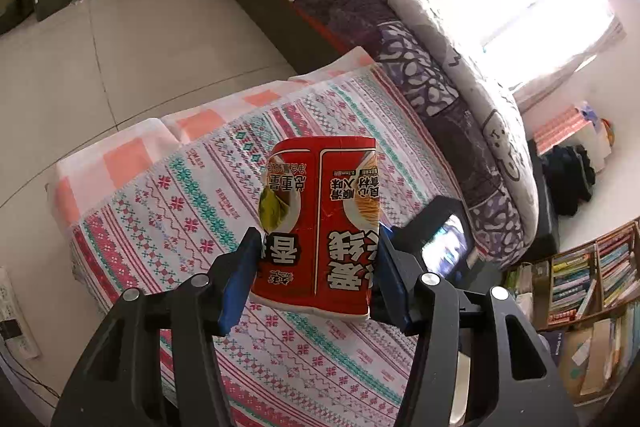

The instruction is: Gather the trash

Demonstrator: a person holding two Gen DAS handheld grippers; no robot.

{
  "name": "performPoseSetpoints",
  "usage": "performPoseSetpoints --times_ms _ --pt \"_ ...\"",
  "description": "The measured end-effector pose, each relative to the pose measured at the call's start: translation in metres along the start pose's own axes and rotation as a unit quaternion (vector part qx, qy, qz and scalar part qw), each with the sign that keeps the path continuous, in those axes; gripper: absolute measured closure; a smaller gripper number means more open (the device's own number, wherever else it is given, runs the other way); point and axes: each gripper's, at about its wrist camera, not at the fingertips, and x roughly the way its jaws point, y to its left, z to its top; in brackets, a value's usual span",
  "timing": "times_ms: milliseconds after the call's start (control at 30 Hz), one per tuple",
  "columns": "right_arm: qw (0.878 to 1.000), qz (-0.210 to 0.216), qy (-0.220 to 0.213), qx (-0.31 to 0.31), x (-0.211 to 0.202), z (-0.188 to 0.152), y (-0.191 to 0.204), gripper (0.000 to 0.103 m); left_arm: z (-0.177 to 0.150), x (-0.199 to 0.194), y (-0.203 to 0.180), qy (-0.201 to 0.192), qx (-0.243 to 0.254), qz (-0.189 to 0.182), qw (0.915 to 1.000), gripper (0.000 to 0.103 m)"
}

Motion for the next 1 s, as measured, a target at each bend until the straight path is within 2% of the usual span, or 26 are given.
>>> performPoseSetpoints --times_ms 67,133,367,500,567,700,800,900,1000 --pt "0.999 0.027 -0.024 0.022 -0.011 -0.005 -0.001 0.044 0.0 -0.002 0.003 -0.005 -0.006 0.004 1.0 0.048" --pt "0.997 0.042 -0.055 0.046 -0.025 -0.008 -0.003 0.048 0.001 -0.004 0.006 -0.009 -0.012 0.003 0.9999 0.048" --pt "0.988 0.01 -0.117 0.104 -0.069 -0.023 0.004 0.05 -0.002 -0.008 -0.002 -0.031 -0.006 0.01 0.9995 0.048" --pt "0.974 -0.008 -0.161 0.157 -0.096 -0.036 -0.002 0.049 -0.005 -0.01 -0.012 -0.047 0.008 0.015 0.9987 0.048" --pt "0.965 -0.022 -0.181 0.188 -0.107 -0.046 -0.003 0.049 -0.008 -0.01 -0.018 -0.058 0.014 0.02 0.998 0.048" --pt "0.939 -0.043 -0.209 0.271 -0.126 -0.069 -0.012 0.048 -0.015 -0.008 -0.033 -0.073 0.029 0.03 0.9964 0.048" --pt "0.919 -0.069 -0.218 0.322 -0.14 -0.086 -0.018 0.047 -0.023 -0.006 -0.048 -0.086 0.044 0.036 0.9947 0.048" --pt "0.897 -0.074 -0.217 0.378 -0.148 -0.106 -0.026 0.047 -0.034 -0.006 -0.063 -0.108 0.064 0.05 0.9908 0.048" --pt "0.881 -0.099 -0.217 0.408 -0.155 -0.126 -0.027 0.047 -0.045 -0.005 -0.079 -0.123 0.086 0.056 0.9871 0.048"
